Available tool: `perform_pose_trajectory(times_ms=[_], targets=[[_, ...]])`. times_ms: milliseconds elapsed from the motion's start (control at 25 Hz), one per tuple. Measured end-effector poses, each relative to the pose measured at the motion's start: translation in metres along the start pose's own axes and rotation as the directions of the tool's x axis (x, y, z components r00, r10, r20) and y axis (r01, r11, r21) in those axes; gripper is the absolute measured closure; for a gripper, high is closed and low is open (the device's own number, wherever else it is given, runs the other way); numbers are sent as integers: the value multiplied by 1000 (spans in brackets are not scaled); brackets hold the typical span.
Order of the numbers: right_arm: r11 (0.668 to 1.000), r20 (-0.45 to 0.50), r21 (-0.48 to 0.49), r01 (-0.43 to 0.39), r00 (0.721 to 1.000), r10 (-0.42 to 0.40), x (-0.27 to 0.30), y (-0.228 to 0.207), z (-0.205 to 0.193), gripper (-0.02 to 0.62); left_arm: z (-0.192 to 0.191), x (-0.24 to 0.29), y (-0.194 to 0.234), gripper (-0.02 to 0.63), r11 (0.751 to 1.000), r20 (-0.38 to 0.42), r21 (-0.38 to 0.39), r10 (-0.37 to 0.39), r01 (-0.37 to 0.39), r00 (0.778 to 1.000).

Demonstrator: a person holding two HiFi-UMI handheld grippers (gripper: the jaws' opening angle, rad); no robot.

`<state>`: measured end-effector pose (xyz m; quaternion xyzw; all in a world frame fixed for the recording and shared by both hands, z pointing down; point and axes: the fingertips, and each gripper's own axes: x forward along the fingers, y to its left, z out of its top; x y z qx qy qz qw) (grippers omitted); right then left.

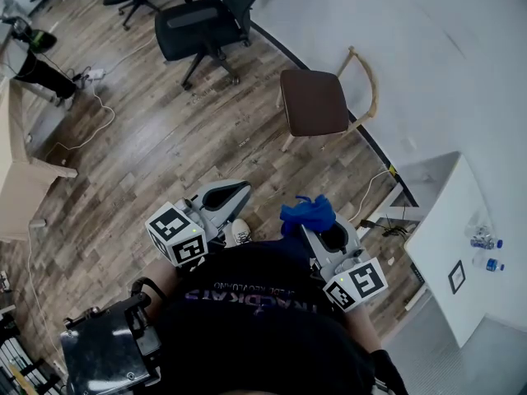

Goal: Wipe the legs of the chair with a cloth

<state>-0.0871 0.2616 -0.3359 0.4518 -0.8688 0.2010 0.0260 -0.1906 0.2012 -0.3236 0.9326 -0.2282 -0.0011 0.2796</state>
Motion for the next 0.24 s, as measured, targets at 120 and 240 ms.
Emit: perform_pose_trajectory(times_ms=[120, 240], targets=[[1000, 0, 2, 1, 1000, -1, 1, 2, -1, 456, 0, 0, -1, 600, 1000, -1, -4, -5, 5, 1000], [1000, -1, 0, 0, 1000, 0, 2, 5, -1, 456, -1, -1, -2, 600, 1000, -4, -3, -11, 11, 1000]])
